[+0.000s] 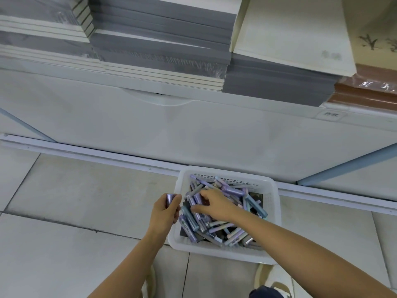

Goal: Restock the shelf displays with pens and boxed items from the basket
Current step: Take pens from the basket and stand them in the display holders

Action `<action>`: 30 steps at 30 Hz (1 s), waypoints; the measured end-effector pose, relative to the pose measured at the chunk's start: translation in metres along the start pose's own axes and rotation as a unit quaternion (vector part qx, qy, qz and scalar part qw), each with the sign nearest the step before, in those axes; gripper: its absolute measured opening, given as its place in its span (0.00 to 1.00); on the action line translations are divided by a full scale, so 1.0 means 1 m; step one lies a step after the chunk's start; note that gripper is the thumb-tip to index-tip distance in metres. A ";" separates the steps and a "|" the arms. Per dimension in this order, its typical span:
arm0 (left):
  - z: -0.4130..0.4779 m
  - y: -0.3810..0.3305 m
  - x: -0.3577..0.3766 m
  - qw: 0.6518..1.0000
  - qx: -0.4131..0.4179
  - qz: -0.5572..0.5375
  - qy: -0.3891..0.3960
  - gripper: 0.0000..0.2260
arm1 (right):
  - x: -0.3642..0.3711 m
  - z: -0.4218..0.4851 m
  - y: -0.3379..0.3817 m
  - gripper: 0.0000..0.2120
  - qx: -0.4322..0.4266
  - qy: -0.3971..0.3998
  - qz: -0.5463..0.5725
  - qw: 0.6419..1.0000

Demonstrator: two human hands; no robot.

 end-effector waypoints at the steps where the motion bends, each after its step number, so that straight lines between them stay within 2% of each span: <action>1: -0.001 -0.003 0.003 1.000 0.000 -0.001 0.008 0.10 | -0.004 -0.005 0.003 0.14 -0.007 0.005 0.025 1.000; 4: -0.006 -0.018 0.018 0.998 0.002 -0.029 0.059 0.12 | -0.019 -0.022 0.020 0.06 -0.034 0.020 0.085 0.996; 6: -0.010 -0.030 0.026 0.996 0.014 -0.060 0.071 0.13 | -0.033 -0.033 0.033 0.10 -0.039 0.020 0.133 0.990; 11: -0.020 -0.071 0.033 0.993 0.070 -0.093 0.021 0.13 | -0.074 -0.058 0.057 0.11 -0.043 -0.009 0.221 0.974; 14: -0.030 -0.101 0.033 0.988 0.122 -0.098 0.013 0.11 | -0.097 -0.076 0.071 0.13 -0.075 -0.009 0.189 0.979; 18: -0.053 -0.150 0.047 0.977 0.170 -0.078 0.102 0.14 | -0.130 -0.103 0.092 0.19 -0.111 -0.032 0.116 0.987; 23: -0.085 -0.204 0.066 0.959 0.212 -0.020 0.189 0.22 | -0.171 -0.142 0.118 0.14 -0.139 -0.078 0.052 0.986; 28: -0.105 -0.241 0.073 0.953 0.234 0.038 0.188 0.23 | -0.204 -0.186 0.142 0.06 -0.182 -0.138 0.009 0.974; 30: -0.116 -0.259 0.075 0.953 0.239 0.029 0.186 0.18 | -0.218 -0.205 0.149 0.12 -0.202 -0.165 0.020 0.965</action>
Point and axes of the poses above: each hand's wrist, its own z-axis towards the middle knuckle, its own x-axis out of the palm, y = z × x, the point moved 3 cm from there along z, towards the middle knuckle, and after that the axes turned 1 degree about z, right-handed, at the moved point
